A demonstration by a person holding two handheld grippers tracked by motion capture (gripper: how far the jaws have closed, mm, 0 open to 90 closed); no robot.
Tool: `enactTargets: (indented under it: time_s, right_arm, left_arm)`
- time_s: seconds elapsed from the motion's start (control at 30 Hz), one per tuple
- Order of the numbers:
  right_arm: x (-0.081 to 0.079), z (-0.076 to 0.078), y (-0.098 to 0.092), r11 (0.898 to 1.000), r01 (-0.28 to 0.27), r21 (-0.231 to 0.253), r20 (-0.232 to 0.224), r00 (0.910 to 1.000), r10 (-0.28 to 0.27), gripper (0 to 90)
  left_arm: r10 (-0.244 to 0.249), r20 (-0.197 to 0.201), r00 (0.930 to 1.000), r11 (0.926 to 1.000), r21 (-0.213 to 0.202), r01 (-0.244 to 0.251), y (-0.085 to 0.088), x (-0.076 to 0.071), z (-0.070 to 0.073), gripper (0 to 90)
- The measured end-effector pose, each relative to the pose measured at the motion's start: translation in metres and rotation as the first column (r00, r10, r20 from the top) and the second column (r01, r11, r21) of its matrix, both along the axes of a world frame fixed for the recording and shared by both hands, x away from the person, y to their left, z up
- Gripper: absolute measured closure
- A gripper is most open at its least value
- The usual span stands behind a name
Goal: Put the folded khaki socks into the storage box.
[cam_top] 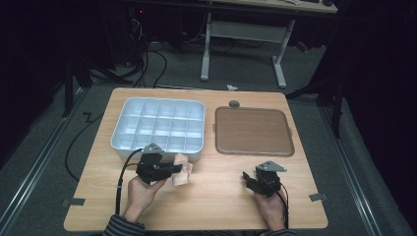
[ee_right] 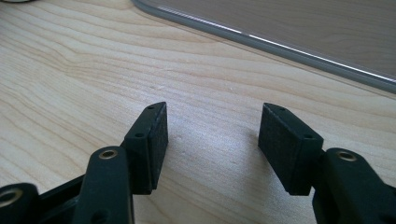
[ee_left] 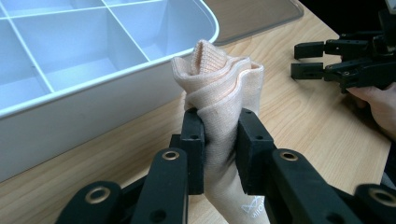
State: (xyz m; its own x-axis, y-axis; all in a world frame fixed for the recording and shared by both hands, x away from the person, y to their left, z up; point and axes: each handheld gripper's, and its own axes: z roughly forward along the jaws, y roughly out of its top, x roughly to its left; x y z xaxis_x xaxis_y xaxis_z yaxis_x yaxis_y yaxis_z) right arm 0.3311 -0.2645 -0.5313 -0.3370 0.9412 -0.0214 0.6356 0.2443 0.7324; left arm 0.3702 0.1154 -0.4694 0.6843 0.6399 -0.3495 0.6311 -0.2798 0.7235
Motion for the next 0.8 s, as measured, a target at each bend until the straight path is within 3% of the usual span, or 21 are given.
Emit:
enactTargets:
  time_s: [0.3,0.6,0.8]
  right_arm:
    - [0.0,0.0,0.0,1.0,0.0,0.0,-0.001,1.0,0.0,42.7]
    - [0.0,0.0,0.0,1.0,0.0,0.0,-0.001,1.0,0.0,42.7]
    - [0.0,0.0,0.0,1.0,0.0,0.001,-0.002,1.0,0.0,42.7]
  left_arm:
    - [0.007,0.012,0.9999,1.0,-0.003,-0.007,0.007,0.004,0.007,75.4]
    - [0.031,0.015,0.9994,0.9989,-0.035,-0.031,0.018,0.007,0.013,75.5]
    - [0.046,0.04,0.9981,0.9988,-0.018,-0.046,0.025,0.009,0.022,75.5]
